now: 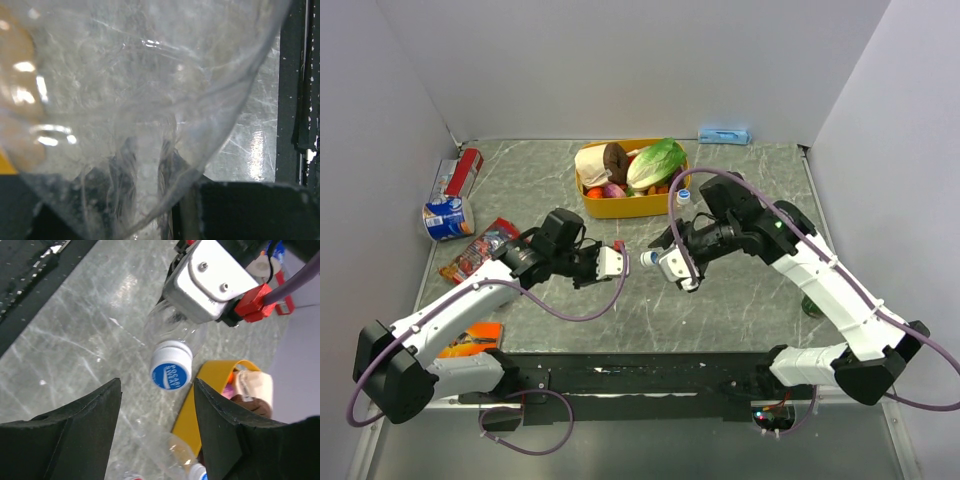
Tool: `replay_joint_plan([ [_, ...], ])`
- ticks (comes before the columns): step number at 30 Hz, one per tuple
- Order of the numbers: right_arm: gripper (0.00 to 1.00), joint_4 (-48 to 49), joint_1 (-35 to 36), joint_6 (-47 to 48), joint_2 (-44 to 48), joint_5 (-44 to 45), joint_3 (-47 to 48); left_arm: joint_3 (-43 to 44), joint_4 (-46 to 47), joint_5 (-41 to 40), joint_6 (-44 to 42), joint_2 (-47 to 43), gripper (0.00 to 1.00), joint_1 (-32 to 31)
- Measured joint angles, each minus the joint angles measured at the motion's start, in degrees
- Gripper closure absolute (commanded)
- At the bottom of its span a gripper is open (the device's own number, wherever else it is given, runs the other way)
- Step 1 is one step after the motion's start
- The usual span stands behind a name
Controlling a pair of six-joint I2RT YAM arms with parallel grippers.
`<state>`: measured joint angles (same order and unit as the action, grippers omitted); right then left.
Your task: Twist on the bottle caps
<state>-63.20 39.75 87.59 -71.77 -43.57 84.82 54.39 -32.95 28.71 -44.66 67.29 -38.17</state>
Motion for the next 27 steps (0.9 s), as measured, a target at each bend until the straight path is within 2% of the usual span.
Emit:
replay_joint_plan([
  [5,0.43,2.8,1.22,0.09,-0.09,0.07,0.0,0.59,-0.61,0.44,-0.98,0.0,0.99,0.0],
  [10,0.62,3.63,2.32,-0.48,-0.66,-0.13,0.37,0.61,-0.92,0.63,-1.4,0.0,0.99,0.0],
  [13,0.77,2.8,2.62,-0.72,-1.55,-0.11,1.09,0.59,-1.03,0.57,-1.46,-0.02,0.99,0.35],
  [14,0.85,2.34,2.62,-0.83,-1.97,-0.04,1.57,0.59,-1.09,0.52,-1.33,-0.04,0.99,0.37],
  [17,0.91,1.86,2.64,-3.5,-3.06,0.37,2.93,0.44,-0.33,-0.26,0.31,-0.2,0.99,0.44],
  [21,0.92,2.12,1.95,-19.45,-8.52,3.67,9.81,-1.97,6.05,-5.73,7.65,-2.21,0.99,0.46],
  [23,0.92,0.02,0.39,-30.29,-14.8,4.44,18.88,-3.67,10.91,-10.86,11.52,-3.65,0.99,0.42],
  [26,0.88,-2.27,-3.32,-48.74,-26.62,2.12,34.34,-4.68,17.7,-23.47,15.47,-4.44,0.99,0.35],
  [27,0.88,-0.74,-4.96,-56.19,-29.4,-0.17,36.65,-4.76,19.89,-28.39,15.96,-3.96,0.99,0.35],
])
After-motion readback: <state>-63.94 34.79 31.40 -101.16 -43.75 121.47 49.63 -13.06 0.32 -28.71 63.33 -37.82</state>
